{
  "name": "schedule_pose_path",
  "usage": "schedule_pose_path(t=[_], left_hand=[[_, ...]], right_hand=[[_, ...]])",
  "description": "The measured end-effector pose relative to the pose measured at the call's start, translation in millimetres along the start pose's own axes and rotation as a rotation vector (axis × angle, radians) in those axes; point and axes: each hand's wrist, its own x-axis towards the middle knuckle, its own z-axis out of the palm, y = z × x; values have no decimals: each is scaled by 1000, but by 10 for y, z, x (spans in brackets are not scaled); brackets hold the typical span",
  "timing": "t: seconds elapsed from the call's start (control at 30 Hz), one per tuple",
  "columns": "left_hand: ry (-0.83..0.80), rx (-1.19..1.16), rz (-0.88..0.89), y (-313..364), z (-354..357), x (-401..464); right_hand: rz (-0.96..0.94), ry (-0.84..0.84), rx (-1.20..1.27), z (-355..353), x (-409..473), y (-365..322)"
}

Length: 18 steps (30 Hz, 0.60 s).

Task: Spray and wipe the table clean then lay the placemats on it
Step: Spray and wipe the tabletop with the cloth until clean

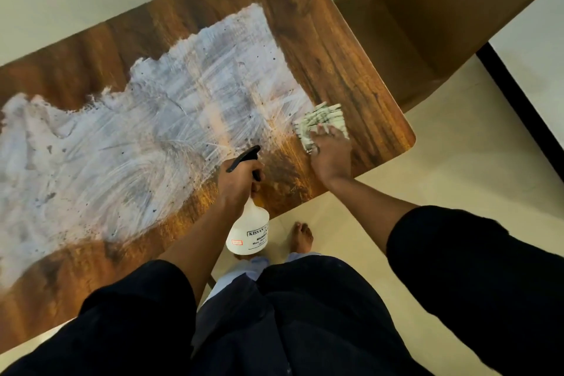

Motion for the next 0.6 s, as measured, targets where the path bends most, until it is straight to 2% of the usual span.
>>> schedule_pose_path(t=[0.17,0.23,0.3,0.37,0.5,0.6], left_hand=[[84,-11,-48,29,-194,88],[102,-14,-62,44,-254,140],[117,-21,-73,57,-296,184],[124,-29,-79,72,-338,230],[92,-39,-86,111,-395,341],[32,-18,-67,159,-461,416]], right_hand=[[-419,-305,11,475,-274,-562],[-539,-354,2,544,-329,-589],[-570,-335,31,476,-278,-499],[-498,-265,45,350,-176,-392],[-102,-14,29,78,135,-73],[177,75,55,-31,320,132]])
